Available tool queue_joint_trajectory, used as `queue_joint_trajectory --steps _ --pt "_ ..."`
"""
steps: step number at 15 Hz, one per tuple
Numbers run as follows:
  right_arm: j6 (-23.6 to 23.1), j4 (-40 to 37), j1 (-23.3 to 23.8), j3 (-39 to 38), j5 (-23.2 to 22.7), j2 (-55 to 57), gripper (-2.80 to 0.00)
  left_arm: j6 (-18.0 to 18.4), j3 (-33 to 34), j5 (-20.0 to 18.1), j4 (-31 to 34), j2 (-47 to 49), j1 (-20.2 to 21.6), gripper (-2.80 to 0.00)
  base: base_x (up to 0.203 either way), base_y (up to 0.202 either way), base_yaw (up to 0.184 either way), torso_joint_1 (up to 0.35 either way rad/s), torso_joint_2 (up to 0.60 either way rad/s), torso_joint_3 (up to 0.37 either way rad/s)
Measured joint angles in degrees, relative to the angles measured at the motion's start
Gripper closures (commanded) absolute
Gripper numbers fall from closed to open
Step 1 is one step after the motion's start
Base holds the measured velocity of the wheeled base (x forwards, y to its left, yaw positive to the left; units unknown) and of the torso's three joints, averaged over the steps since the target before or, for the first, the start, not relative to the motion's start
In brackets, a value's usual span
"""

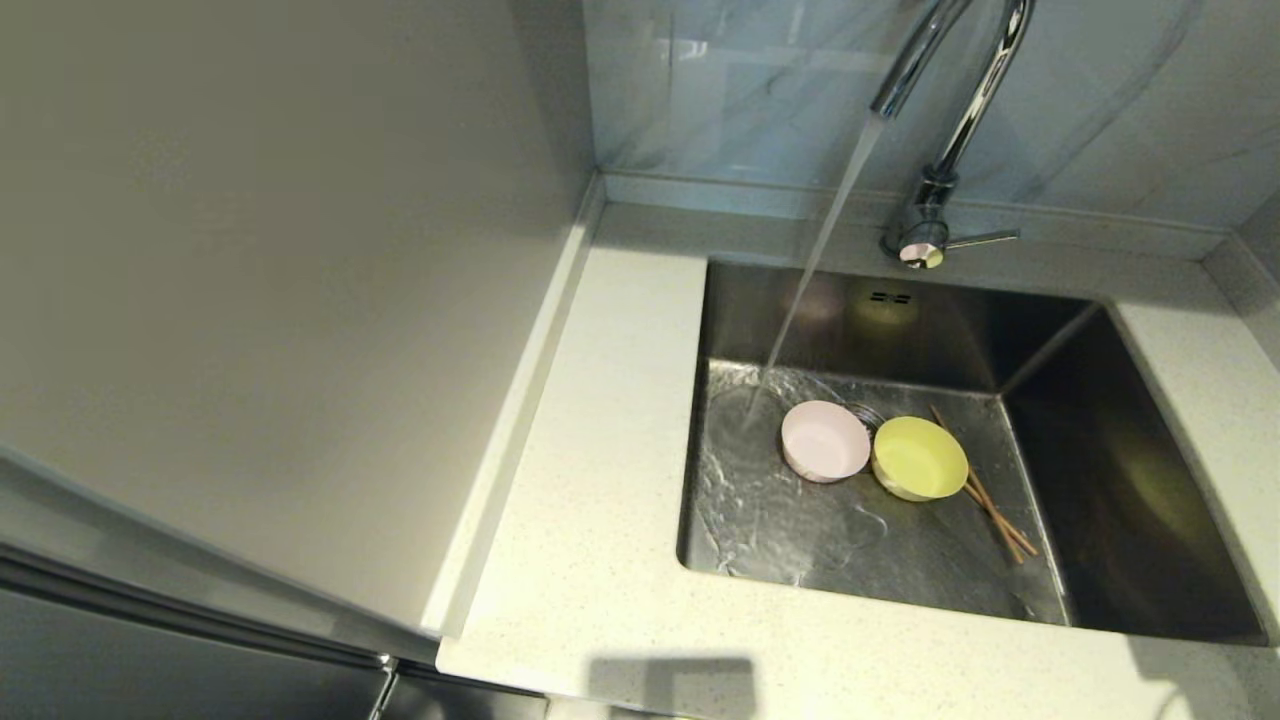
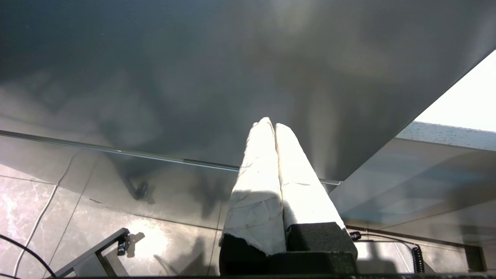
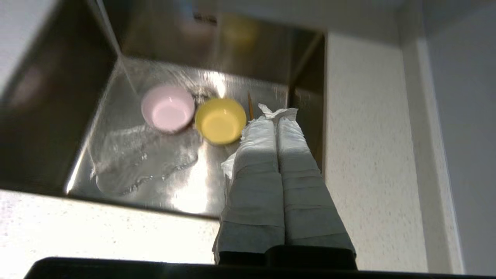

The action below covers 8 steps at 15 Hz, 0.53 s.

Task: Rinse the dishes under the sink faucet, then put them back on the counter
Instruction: Wait for the water to rinse the bowl

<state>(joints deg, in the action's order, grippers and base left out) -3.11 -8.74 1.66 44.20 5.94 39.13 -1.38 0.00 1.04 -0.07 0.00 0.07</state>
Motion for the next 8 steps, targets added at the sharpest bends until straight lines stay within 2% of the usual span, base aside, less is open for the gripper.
queue_joint_trajectory --steps 2,8 --pt "-1.27 4.07 -1.18 -4.54 0.06 -6.23 0.0 0.01 0.0 0.0 0.0 0.0 0.0 0.0 0.0 0.0 0.0 0.0 0.0 0.0" --pt "-2.44 5.27 -2.04 -14.04 0.28 -20.89 0.0 -0.02 0.0 0.0 0.0 0.0 0.0 0.0 0.0 0.0 0.0 0.0 0.0 0.0"
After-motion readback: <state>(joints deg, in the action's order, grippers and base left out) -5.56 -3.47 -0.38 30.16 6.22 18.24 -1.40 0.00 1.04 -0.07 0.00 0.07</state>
